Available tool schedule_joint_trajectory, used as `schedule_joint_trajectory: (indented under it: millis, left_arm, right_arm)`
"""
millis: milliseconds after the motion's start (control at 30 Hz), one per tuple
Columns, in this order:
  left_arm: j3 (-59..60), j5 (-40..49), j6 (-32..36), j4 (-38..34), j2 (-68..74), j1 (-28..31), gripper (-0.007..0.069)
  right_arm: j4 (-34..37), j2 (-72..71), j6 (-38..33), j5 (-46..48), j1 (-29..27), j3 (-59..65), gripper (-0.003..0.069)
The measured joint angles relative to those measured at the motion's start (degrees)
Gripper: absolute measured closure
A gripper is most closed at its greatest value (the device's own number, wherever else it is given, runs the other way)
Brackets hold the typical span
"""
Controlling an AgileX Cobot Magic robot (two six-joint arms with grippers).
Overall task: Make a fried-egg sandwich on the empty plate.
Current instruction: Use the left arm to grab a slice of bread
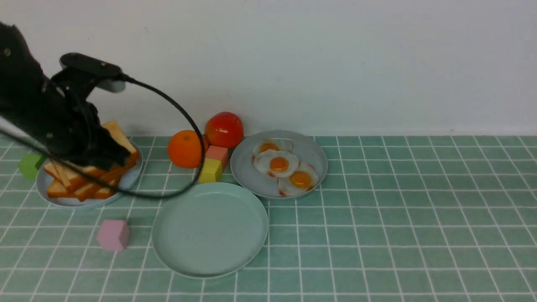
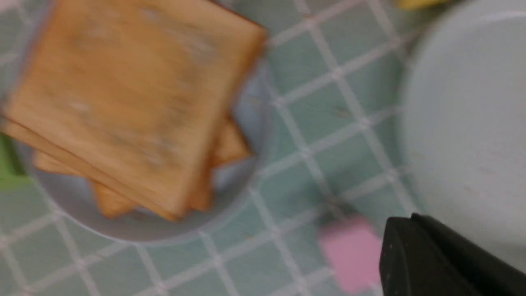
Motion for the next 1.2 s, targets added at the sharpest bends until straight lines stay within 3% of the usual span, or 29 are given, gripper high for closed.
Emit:
schedule_joint_trajectory:
  millis: [133, 200, 333, 467, 500, 567, 667, 933, 1033, 1200]
  left_arm:
    - [-5.46, 0.00, 7.48, 0.97, 5.23, 2.72, 0.0629]
    - [-6.61, -0.29, 12.10, 1.85, 7.03, 3.22, 0.0582]
    - [-6.81, -1.06, 17.38, 3.04, 9.64, 3.22, 0.0438]
    - [-6.81, -4.77, 18.97, 4.39, 12.54, 3.22, 0.0235]
    - [-6.81, -4.77, 18.97, 4.46, 12.66, 3.22, 0.0226]
    - [-6.81, -8.02, 18.97, 5.16, 14.08, 3.22, 0.0134]
    - [-6.83, -10.10, 18.97, 5.44, 15.39, 3.22, 0.0099]
    - [-7.08, -14.62, 18.97, 6.33, 19.04, 3.22, 0.0134]
    - [-7.15, -14.98, 18.97, 6.33, 19.28, 3.22, 0.0190]
    - [-7.26, -14.73, 19.21, 6.33, 19.45, 3.22, 0.0356]
  right_arm:
    - [0.75, 0.00, 0.00, 1.08, 0.00, 0.00, 0.0654]
    - [1.20, 0.00, 0.00, 1.13, 0.00, 0.00, 0.0654]
    - [1.64, 0.00, -0.51, 1.08, 0.00, 0.00, 0.0651]
    - [2.30, 0.00, -1.35, 1.08, 0.00, 0.00, 0.0648]
    - [2.35, 0.00, -1.35, 1.08, 0.00, 0.00, 0.0648]
    - [2.61, 0.00, -1.49, 1.08, 0.00, 0.00, 0.0646]
    - [2.68, 0.00, -1.49, 1.03, 0.00, 0.00, 0.0645]
    - [4.16, 0.00, -1.49, 0.96, 0.00, 0.00, 0.0644]
    - [5.02, 0.00, -1.49, 0.96, 0.00, 0.00, 0.0643]
    - [6.14, 0.00, -2.56, 1.09, 0.00, 0.00, 0.0637]
